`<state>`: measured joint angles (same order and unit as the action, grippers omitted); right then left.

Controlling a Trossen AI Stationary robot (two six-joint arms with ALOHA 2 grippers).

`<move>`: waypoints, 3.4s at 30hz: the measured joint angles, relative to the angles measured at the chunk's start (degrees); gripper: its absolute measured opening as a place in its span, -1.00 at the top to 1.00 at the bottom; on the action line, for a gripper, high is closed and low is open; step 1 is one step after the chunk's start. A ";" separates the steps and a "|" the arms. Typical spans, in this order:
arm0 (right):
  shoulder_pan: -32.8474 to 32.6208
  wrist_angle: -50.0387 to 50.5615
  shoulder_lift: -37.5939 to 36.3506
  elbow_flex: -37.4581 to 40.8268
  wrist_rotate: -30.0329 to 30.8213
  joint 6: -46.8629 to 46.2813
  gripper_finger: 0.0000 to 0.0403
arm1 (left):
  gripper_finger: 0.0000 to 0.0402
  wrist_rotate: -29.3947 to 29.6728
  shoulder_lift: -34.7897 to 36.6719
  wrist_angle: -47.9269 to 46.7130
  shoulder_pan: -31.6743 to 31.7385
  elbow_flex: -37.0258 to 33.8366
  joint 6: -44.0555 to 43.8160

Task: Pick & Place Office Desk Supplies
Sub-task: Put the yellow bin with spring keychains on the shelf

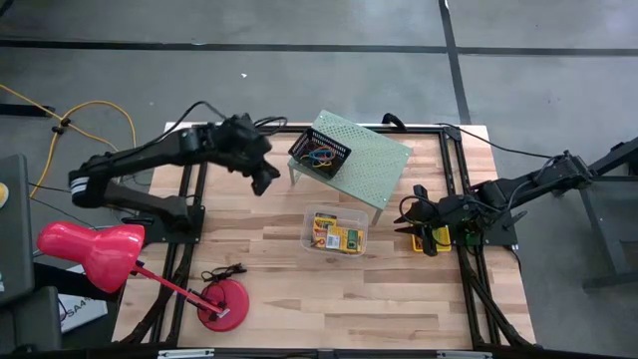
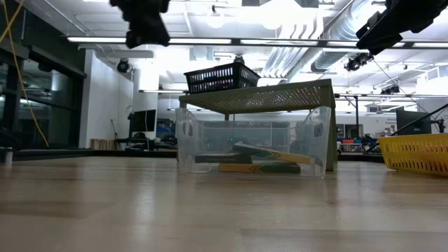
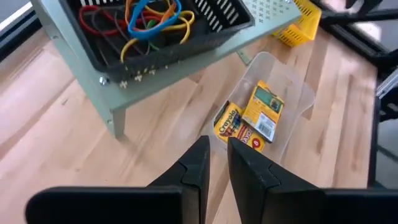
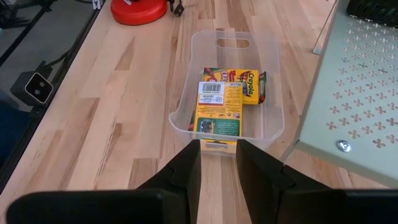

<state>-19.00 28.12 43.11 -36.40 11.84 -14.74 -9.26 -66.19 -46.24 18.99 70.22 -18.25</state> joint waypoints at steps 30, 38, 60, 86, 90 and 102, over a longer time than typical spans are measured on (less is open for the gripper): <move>0.00 -0.09 0.00 0.00 0.00 0.61 0.55 | 0.74 0.42 17.74 21.91 -8.81 -30.80 -2.13; 0.00 -0.09 0.17 0.00 -0.40 1.41 0.55 | 0.74 0.39 17.71 21.92 -8.81 -30.80 -3.98; 0.00 -14.63 20.17 -2.72 -4.07 20.80 0.55 | 0.74 0.35 17.70 21.86 -8.79 -30.80 -5.63; -0.11 -12.35 24.57 -8.13 -5.51 23.75 0.55 | 0.74 0.18 17.70 22.32 -8.77 -30.80 -5.80; -0.11 -10.08 24.44 -8.13 -2.44 21.45 0.55 | 0.74 0.15 17.70 22.34 -8.77 -30.80 -5.80; -0.11 6.93 24.42 -8.13 -0.65 5.51 0.65 | 0.74 0.15 17.70 22.32 -8.77 -30.78 -5.78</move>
<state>-19.11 35.06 67.53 -44.53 11.18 -9.23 -9.10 -48.49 -23.92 10.22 39.44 -24.03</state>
